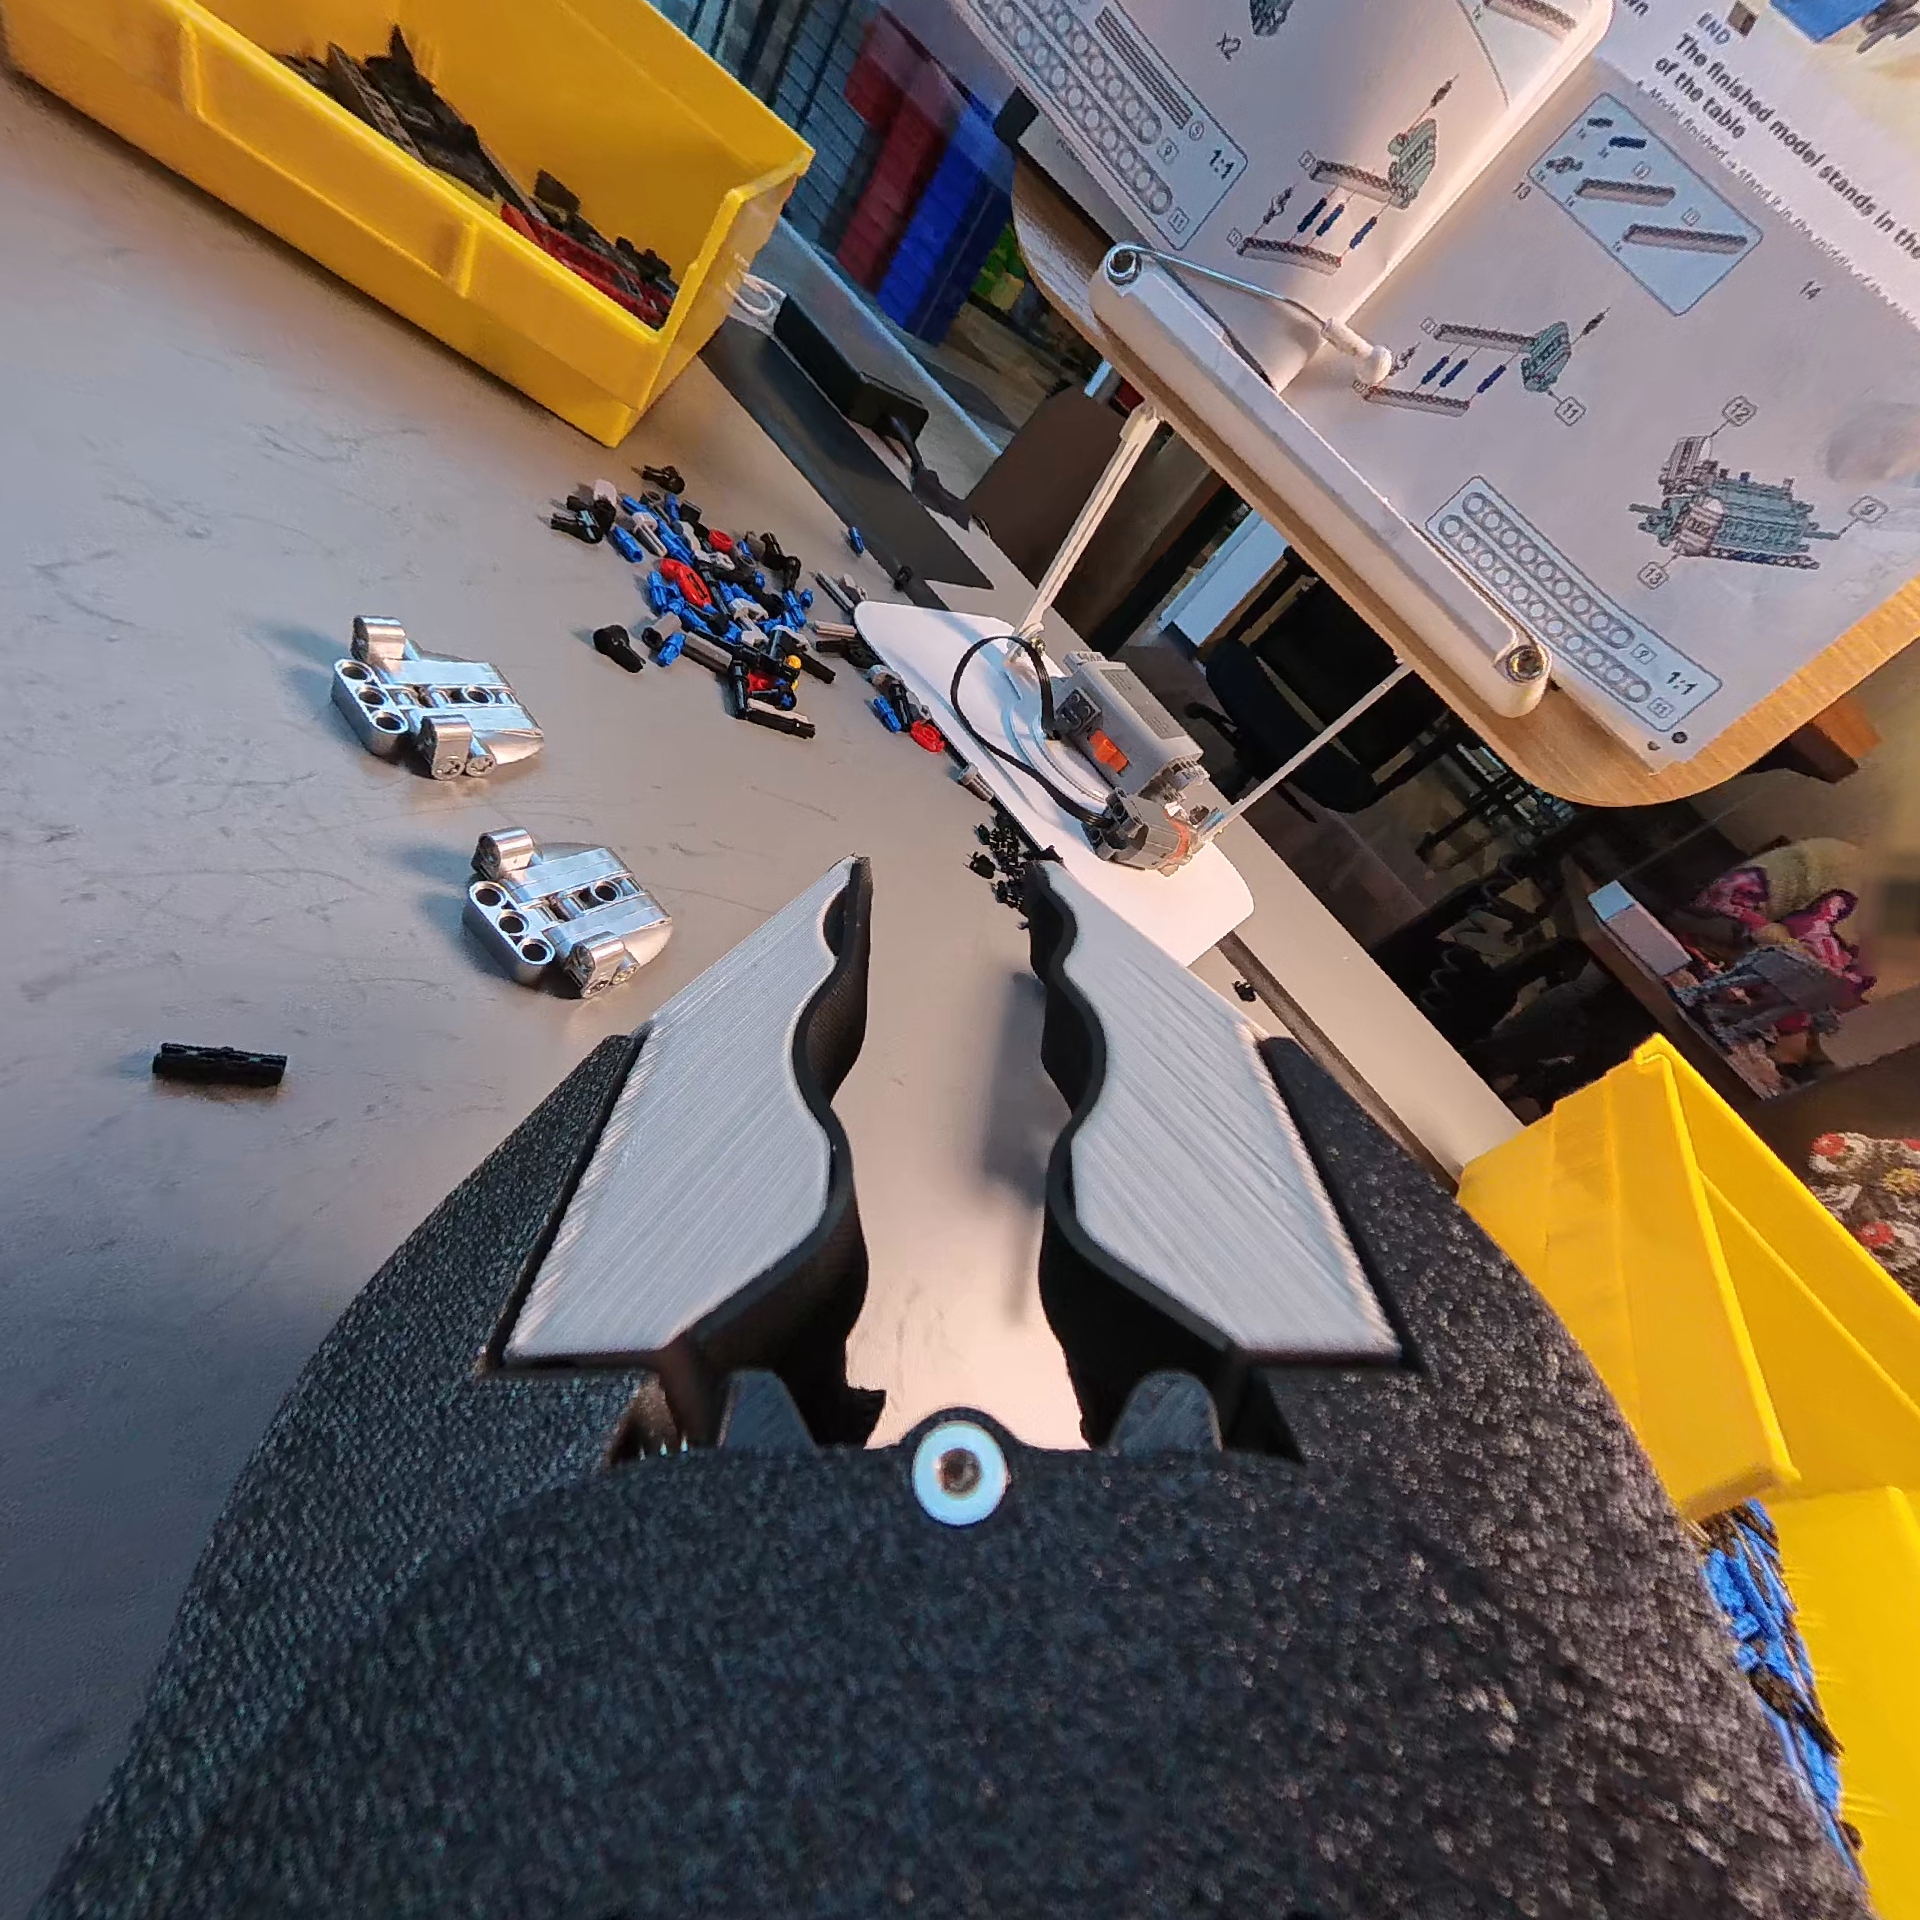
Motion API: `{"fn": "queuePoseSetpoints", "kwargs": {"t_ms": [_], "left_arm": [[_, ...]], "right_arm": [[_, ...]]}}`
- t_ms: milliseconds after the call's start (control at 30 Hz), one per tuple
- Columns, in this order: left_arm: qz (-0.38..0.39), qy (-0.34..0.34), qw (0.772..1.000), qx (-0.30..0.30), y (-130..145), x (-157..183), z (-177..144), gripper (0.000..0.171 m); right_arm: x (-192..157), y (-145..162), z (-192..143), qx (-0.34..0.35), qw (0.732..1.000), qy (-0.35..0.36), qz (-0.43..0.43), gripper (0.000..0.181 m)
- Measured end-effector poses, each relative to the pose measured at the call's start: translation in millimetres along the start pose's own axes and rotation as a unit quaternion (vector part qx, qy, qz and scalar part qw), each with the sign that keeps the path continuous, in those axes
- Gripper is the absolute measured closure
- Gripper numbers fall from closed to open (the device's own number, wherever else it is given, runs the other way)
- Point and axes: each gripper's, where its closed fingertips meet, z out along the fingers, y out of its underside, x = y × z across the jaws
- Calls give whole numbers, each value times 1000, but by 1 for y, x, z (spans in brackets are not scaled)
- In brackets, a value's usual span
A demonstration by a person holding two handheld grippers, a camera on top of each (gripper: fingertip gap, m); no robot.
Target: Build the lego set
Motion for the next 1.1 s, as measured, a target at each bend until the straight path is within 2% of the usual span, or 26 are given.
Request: {"fn": "queuePoseSetpoints", "kwargs": {"t_ms": [133, 200, 300, 367, 467, 600, 700, 800, 1100], "left_arm": [[104, -17, 990, 97, -25, 52, -66, 166], [178, 1, 973, 145, -28, 109, -100, 166], [289, 69, 939, 171, -5, 218, -128, 166], [359, 109, 912, 167, 19, 288, -129, 165], [434, 178, 870, 155, 60, 384, -114, 165], [489, 233, 830, 131, 106, 472, -81, 165], [509, 244, 816, 125, 123, 509, -62, 165], [519, 243, 811, 116, 132, 525, -52, 165], [506, 239, 820, 119, 131, 530, -47, 160]], "right_arm": [[3, -1, -2, 6, 1000, 1, 11, 152], [5, -3, -2, 9, 1000, 2, 17, 152], [7, -5, -5, 17, 999, 0, 35, 151], [10, -9, -7, 27, 998, 0, 51, 150], [14, -15, -13, 45, 996, 1, 73, 150], [18, -23, -19, 66, 994, 0, 90, 147], [19, -28, -22, 79, 991, -5, 110, 144], [19, -32, -24, 92, 987, -14, 134, 140], [21, -41, -29, 108, 982, -22, 155, 128]]}}
